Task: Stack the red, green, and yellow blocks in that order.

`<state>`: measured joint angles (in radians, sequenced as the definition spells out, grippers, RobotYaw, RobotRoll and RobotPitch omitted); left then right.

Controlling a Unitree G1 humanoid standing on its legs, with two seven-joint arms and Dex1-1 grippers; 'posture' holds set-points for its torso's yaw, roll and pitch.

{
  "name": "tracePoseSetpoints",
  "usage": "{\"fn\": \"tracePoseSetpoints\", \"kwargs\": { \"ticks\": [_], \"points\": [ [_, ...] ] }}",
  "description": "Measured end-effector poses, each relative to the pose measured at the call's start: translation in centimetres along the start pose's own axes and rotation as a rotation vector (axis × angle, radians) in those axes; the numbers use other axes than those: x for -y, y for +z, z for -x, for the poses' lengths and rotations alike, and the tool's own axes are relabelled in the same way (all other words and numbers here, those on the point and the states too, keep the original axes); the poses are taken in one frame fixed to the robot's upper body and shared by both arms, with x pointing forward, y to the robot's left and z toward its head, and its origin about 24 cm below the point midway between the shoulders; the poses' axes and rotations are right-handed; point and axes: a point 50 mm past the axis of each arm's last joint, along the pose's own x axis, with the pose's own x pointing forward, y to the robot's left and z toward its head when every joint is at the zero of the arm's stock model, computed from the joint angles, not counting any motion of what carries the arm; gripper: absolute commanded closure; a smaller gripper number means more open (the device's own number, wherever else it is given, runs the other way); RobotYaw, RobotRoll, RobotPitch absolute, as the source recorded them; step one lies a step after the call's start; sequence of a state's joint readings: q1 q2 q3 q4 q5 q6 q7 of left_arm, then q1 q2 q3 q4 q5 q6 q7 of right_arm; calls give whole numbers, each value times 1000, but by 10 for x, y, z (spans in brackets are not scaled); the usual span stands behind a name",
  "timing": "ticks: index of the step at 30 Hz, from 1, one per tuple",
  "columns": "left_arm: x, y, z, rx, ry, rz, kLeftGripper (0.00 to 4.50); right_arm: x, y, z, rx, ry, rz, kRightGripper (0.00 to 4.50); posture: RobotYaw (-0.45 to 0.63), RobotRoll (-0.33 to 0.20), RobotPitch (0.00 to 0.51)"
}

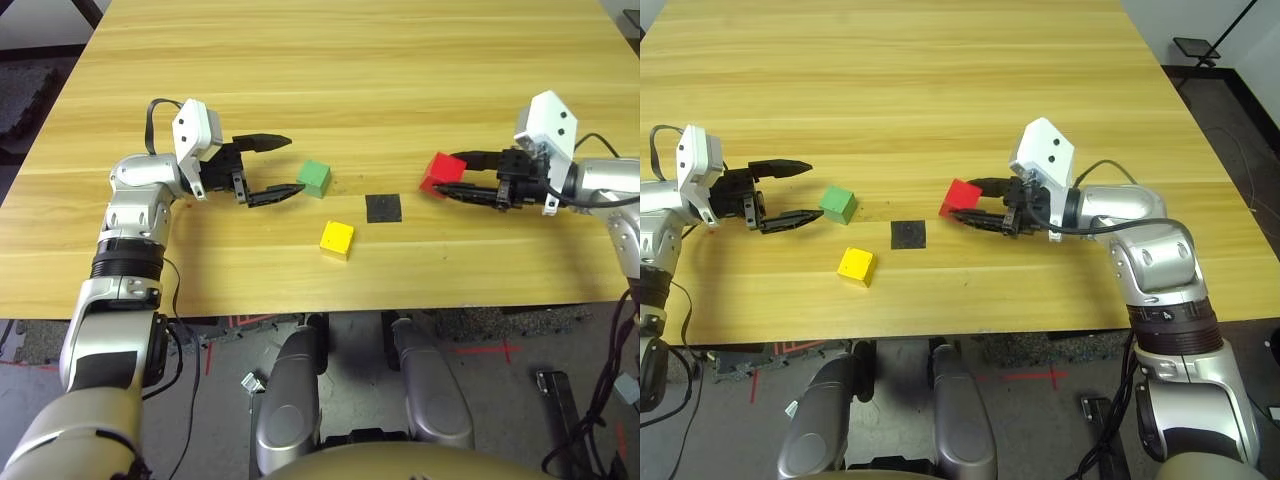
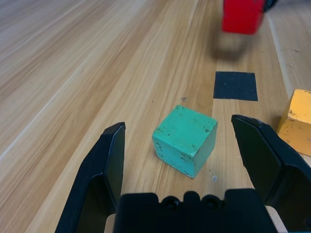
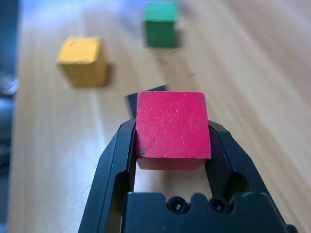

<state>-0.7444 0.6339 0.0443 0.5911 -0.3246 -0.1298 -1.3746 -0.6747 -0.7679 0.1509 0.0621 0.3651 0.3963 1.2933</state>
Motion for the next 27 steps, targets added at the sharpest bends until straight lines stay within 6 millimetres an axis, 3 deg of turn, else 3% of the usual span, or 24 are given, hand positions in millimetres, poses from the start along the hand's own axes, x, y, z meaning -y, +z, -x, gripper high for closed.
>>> {"fn": "tracePoseSetpoints", "kwargs": {
  "ticks": [7, 15, 27],
  "points": [
    [0, 3, -1, 4, 2, -10, 0, 15, 1, -21, -33, 94, 81, 2440, 286, -7, 279],
    [1, 4, -1, 4, 10, -10, 0, 17, 6, -44, -6, 147, 125, 2440, 305, -4, 269],
    [1, 5, 0, 8, 25, -11, 0, 18, 2, -55, 20, 148, 132, 2440, 320, 4, 272]
  ]
}}
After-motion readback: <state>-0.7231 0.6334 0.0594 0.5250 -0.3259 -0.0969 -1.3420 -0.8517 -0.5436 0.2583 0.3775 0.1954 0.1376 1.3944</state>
